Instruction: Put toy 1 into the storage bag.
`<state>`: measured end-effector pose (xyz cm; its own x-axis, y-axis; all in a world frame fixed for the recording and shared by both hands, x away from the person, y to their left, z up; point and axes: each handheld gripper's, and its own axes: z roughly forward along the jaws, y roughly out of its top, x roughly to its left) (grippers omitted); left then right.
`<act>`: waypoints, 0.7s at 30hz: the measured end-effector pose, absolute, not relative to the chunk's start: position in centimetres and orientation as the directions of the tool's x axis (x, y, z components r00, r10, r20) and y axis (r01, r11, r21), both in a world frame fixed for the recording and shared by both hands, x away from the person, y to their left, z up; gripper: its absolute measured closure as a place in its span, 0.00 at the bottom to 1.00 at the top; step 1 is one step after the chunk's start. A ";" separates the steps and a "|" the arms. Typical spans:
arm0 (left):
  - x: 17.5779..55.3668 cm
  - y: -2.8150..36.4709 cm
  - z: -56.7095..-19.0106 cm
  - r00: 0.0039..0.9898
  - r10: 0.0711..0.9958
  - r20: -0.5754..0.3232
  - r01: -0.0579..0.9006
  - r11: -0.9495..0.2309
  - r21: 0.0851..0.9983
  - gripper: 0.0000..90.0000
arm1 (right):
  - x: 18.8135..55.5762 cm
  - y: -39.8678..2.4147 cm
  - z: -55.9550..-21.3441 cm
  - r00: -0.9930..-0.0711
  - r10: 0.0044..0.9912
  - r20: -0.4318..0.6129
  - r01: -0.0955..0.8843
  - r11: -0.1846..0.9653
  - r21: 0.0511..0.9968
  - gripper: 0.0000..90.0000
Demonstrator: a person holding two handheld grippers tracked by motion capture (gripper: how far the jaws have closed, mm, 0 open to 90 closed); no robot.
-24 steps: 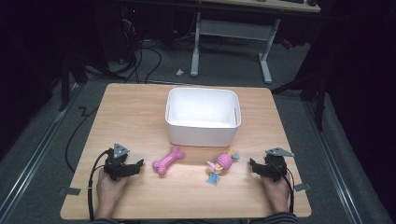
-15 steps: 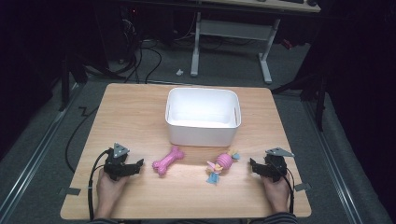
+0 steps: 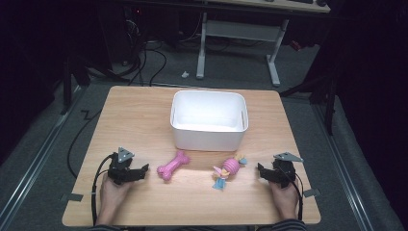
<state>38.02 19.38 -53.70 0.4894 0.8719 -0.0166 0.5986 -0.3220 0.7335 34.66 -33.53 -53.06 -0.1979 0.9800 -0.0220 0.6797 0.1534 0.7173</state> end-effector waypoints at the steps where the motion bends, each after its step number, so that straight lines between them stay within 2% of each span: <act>1: 38.0 19.4 -53.7 0.488 0.873 -0.014 0.599 -0.324 0.732 0.20 | 34.7 -33.5 -53.1 -0.199 0.980 -0.022 0.679 0.154 0.718 0.26; 4: 38.0 19.5 -53.7 0.487 0.873 -0.015 0.607 -0.326 0.724 0.16 | 34.7 -33.5 -53.1 -0.199 0.980 -0.021 0.679 0.153 0.718 0.26; 10: 37.9 19.8 -53.4 0.491 0.871 0.005 0.609 -0.348 0.713 0.17 | 34.7 -33.5 -53.1 -0.197 0.980 -0.022 0.679 0.152 0.718 0.26; 15: 37.8 20.7 -52.5 0.499 0.866 -0.044 0.619 -0.321 0.717 0.18 | 34.7 -33.5 -53.1 -0.196 0.980 -0.022 0.679 0.152 0.718 0.26; 16: 37.8 20.9 -52.1 0.502 0.862 -0.065 0.620 -0.307 0.722 0.22 | 34.7 -33.5 -53.1 -0.196 0.980 -0.022 0.679 0.152 0.718 0.26; 21: 37.5 20.9 -51.4 0.505 0.860 -0.068 0.610 -0.301 0.733 0.23 | 34.7 -33.5 -53.1 -0.196 0.980 -0.022 0.680 0.152 0.718 0.26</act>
